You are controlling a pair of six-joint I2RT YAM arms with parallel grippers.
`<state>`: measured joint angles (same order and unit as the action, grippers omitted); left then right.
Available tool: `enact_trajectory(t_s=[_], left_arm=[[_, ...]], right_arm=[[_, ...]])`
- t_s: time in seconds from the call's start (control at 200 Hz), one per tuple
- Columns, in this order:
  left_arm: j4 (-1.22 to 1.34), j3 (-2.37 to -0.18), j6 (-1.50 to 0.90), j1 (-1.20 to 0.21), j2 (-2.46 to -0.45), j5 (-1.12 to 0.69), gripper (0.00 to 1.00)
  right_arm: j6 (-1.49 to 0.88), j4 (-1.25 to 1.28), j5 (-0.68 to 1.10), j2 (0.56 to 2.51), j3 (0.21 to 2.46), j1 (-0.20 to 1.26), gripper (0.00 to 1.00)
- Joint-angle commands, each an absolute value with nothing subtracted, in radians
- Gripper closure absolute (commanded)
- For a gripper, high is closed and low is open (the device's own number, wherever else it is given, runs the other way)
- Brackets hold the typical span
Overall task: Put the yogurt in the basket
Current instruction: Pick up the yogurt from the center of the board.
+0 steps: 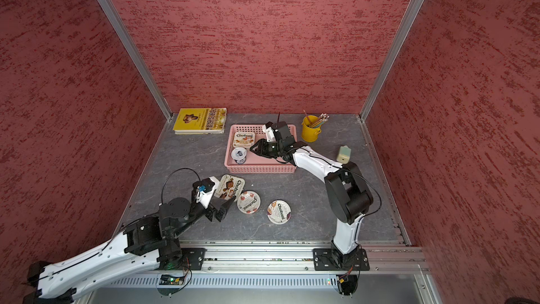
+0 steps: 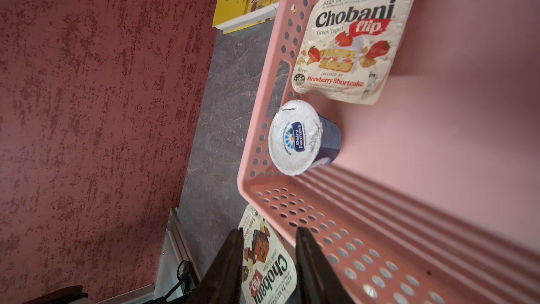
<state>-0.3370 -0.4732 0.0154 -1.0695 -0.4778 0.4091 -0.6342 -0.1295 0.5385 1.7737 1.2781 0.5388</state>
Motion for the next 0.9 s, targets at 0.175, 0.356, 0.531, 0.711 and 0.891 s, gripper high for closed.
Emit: enact_trajectory(t_s=[0.175,0.356,0.531,0.711,0.891], left_arm=[[-0.342,-0.489,-0.021,-1.063,-0.509,0.506,0.00],[-0.363,-0.498,-0.066,-1.060,-0.541,0.562,0.00],[-0.384,-0.499,-0.096,-1.060,-0.561,0.580,0.00],[-0.408,-0.498,-0.134,-1.053,-0.556,0.632,0.00],[-0.423,-0.497,-0.155,-1.039,-0.545,0.649,0.00]], right_arm=[[-0.551,-0.242,0.490,1.608,1.156,0.615,0.65],[-0.567,-0.213,0.477,1.616,1.112,0.669,0.65],[-0.581,-0.175,0.452,1.674,1.103,0.710,0.65],[-0.585,-0.153,0.418,1.752,1.117,0.754,0.65],[-0.600,-0.106,0.401,1.808,1.122,0.765,0.65]])
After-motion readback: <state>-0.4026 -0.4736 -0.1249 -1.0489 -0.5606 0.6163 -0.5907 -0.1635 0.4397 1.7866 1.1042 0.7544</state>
